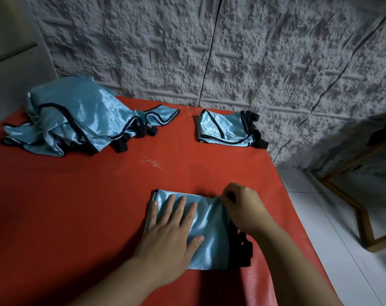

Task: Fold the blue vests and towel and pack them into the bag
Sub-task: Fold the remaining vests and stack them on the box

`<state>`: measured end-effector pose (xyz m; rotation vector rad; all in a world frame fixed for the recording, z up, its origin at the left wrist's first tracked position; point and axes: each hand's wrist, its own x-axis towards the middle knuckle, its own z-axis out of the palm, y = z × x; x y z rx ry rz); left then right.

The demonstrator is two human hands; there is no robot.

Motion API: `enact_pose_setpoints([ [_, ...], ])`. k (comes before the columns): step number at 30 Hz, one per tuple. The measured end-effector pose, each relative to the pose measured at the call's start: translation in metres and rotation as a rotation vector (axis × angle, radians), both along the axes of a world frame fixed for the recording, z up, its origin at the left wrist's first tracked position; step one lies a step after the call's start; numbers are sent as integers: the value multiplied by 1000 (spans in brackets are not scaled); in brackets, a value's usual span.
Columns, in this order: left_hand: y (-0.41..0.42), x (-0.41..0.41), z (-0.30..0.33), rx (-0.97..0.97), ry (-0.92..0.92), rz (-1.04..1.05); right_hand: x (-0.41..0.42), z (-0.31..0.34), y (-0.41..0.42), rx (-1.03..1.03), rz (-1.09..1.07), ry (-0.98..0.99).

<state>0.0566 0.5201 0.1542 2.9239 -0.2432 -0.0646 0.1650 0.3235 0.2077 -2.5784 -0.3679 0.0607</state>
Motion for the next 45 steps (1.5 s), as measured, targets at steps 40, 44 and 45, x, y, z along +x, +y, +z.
enact_pose_setpoints([
  [40, 25, 6, 28, -59, -65, 557, -78, 6, -10, -94, -564, -14],
  [44, 43, 11, 43, -305, 82, 662, -75, 13, -4, -139, -495, 306],
  [45, 47, 13, 40, -375, 111, 691, -71, 9, -1, -110, -476, 337],
])
